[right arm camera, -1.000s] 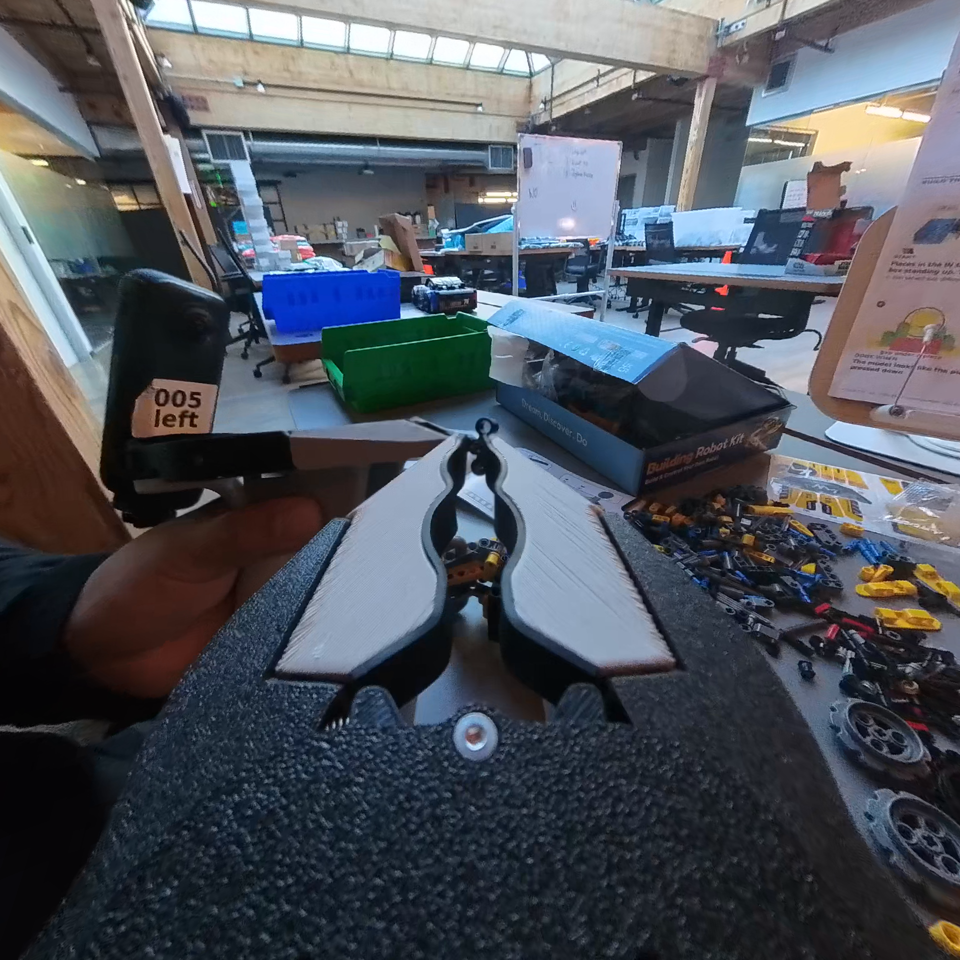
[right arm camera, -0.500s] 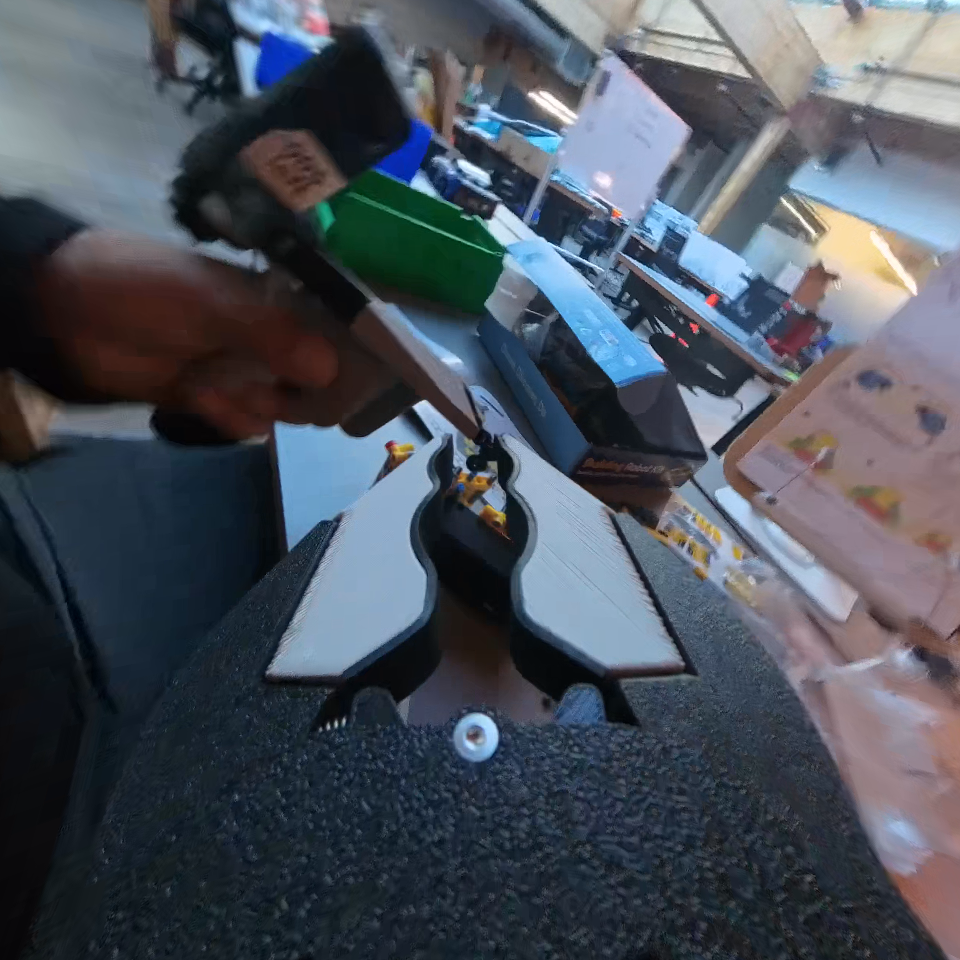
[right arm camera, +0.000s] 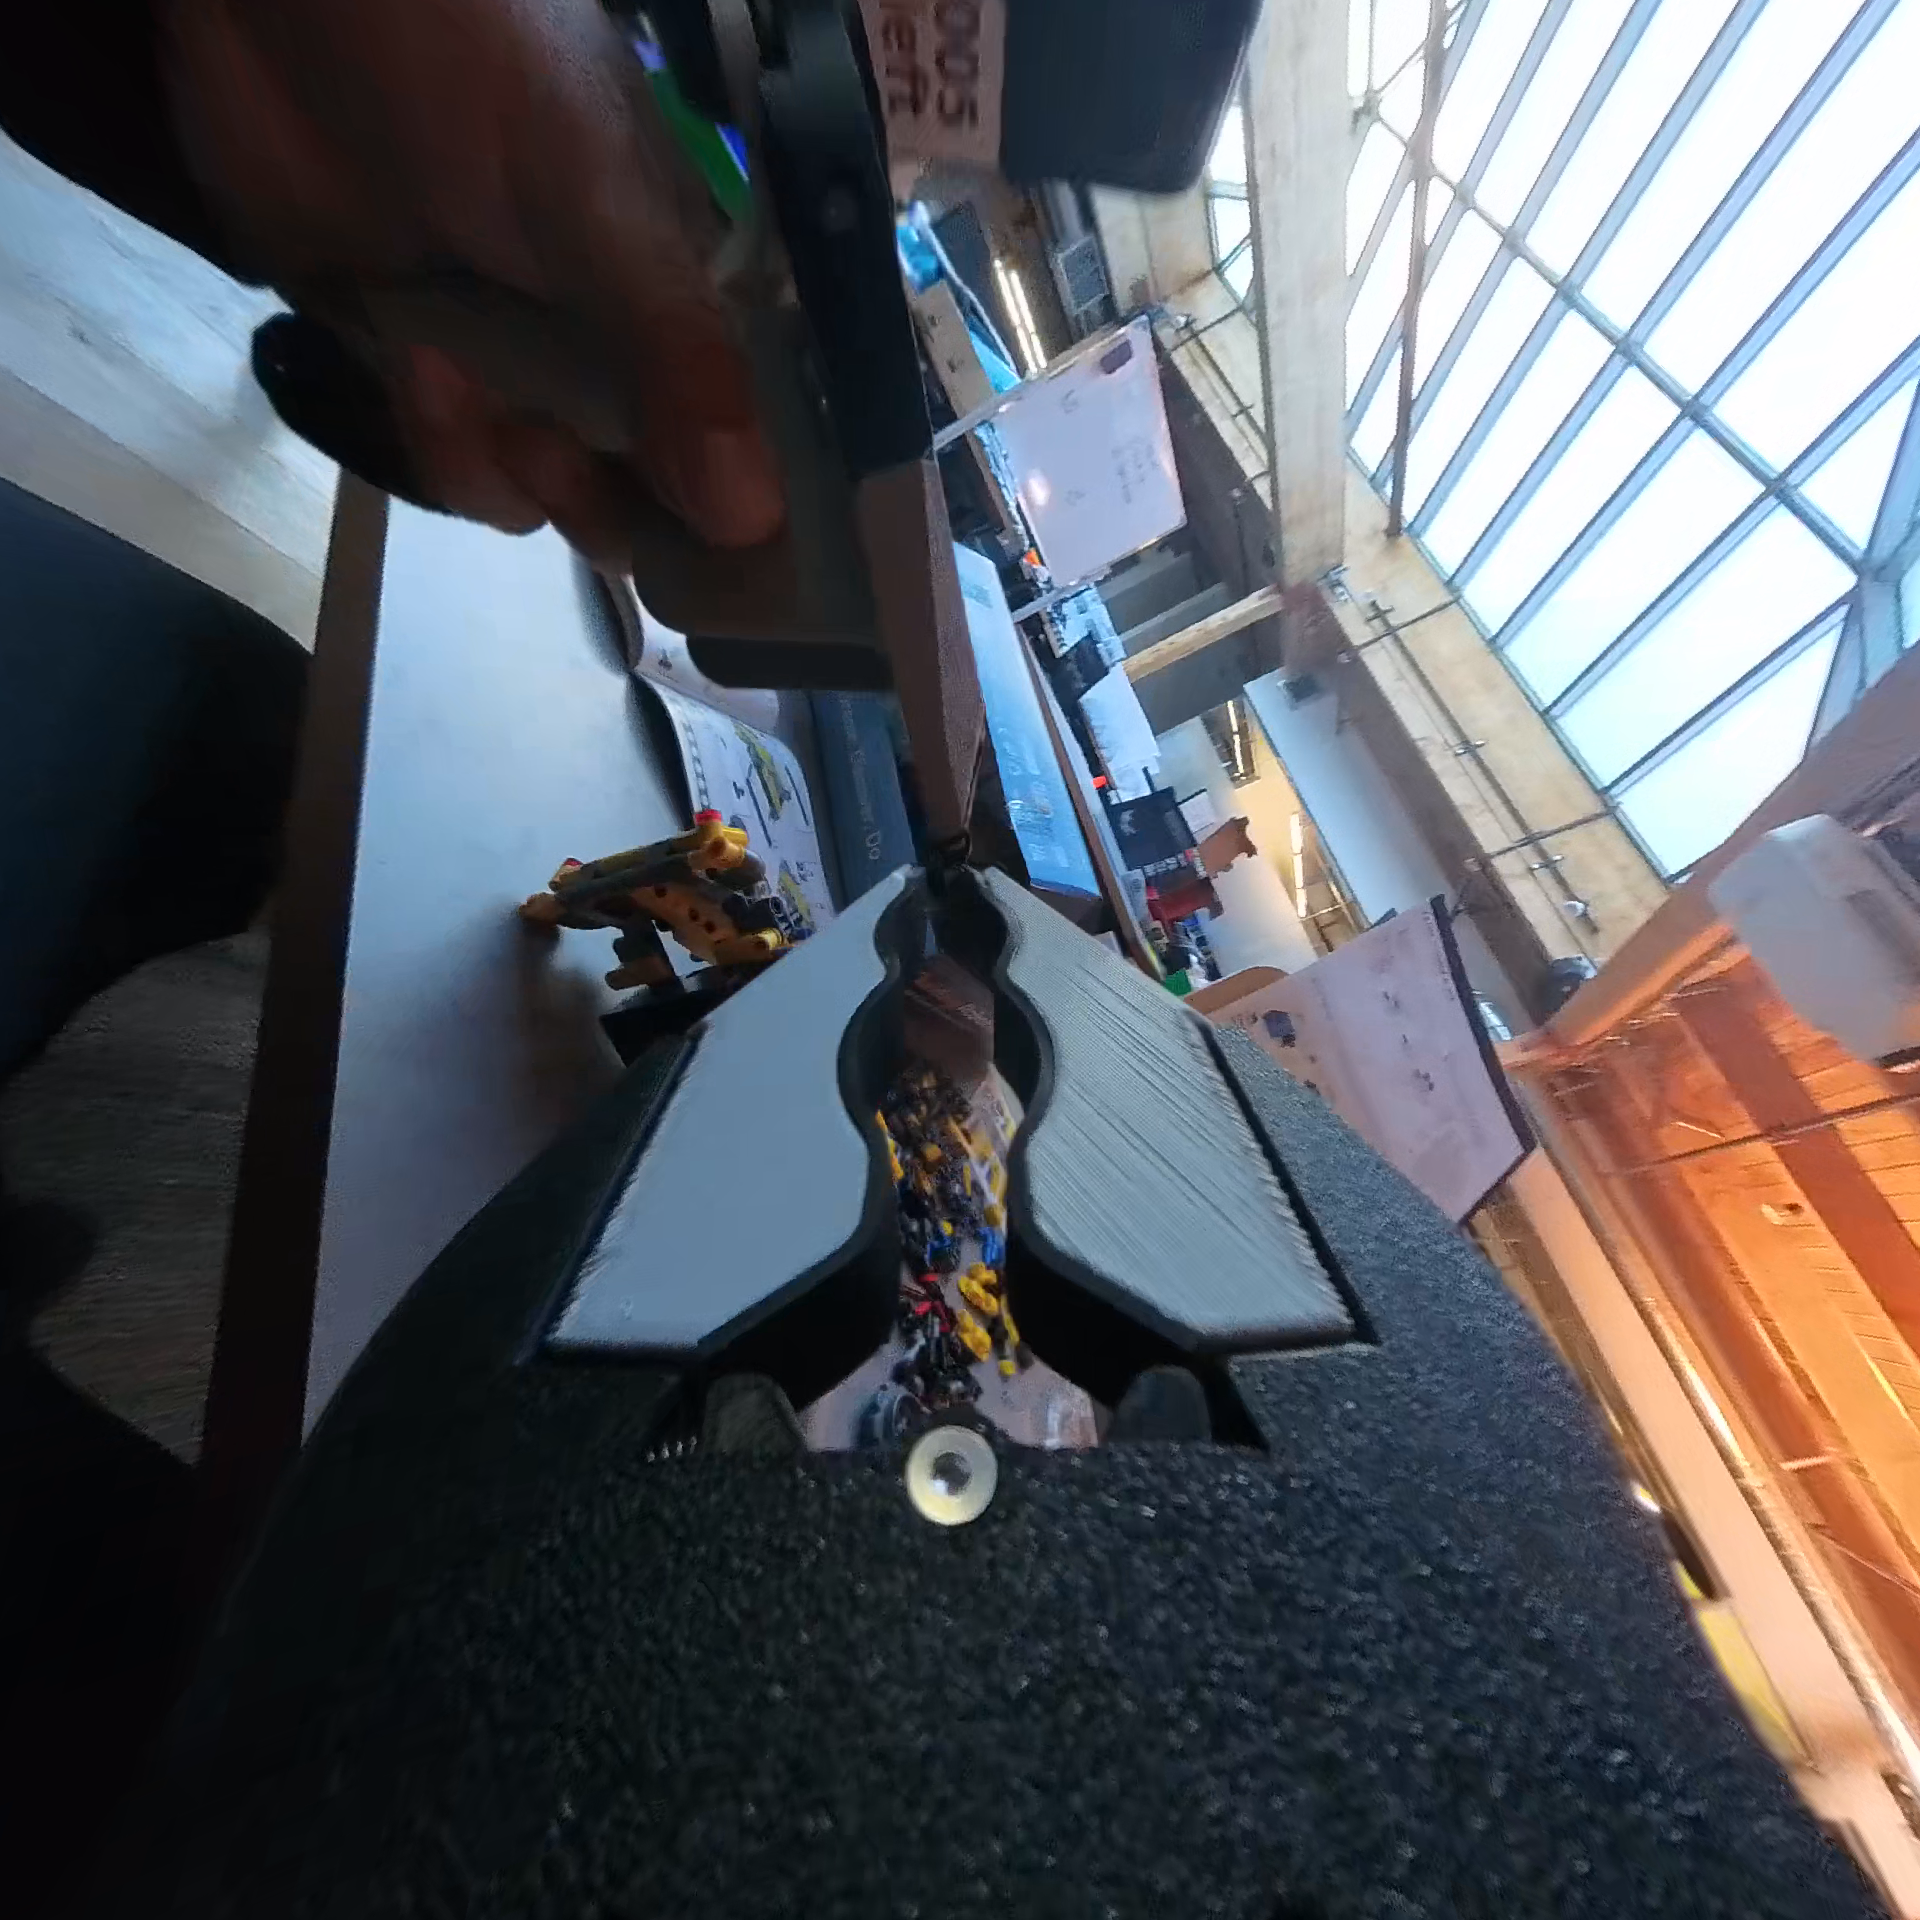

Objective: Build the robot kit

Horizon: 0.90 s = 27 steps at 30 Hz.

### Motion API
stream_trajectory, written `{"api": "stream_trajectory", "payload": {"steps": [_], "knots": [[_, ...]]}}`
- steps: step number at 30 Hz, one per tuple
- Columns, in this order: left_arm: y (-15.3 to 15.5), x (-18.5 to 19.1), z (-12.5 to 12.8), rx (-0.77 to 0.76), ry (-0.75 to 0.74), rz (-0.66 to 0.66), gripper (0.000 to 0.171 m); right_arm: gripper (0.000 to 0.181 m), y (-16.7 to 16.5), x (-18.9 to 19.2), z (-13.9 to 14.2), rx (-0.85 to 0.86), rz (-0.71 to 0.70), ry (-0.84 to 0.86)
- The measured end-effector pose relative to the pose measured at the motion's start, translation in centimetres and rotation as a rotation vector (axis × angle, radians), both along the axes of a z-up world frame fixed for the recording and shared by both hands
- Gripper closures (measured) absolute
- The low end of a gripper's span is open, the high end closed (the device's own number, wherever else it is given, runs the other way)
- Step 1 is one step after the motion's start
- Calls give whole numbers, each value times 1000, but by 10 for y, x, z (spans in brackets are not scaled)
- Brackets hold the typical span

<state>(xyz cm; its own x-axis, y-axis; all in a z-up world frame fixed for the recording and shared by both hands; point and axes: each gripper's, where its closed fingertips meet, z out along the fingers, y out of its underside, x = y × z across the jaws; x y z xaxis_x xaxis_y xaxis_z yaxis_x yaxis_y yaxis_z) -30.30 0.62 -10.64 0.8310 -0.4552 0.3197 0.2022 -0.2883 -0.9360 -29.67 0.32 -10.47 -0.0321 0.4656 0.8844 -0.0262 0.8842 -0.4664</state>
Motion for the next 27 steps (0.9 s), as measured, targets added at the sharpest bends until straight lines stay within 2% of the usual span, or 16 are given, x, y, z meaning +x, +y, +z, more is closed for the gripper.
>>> {"api": "stream_trajectory", "payload": {"steps": [7, 14, 16, 27], "knots": [[-1, -3, 2, 170, 554, 203, 167, 173, 11, 3, -7, -75, -38, 19], [-6, 3, -2, 270, 835, 298, 167, 171, 0, -3, -5, -158, -1, 52], [-6, 0, -5, 249, 829, 312, 167, 171, -1, -5, -7, -141, -8, 57], [-5, -6, -18, 32, 413, 202, 167, 170, -8, -12, -19, -101, 0, 22]]}}
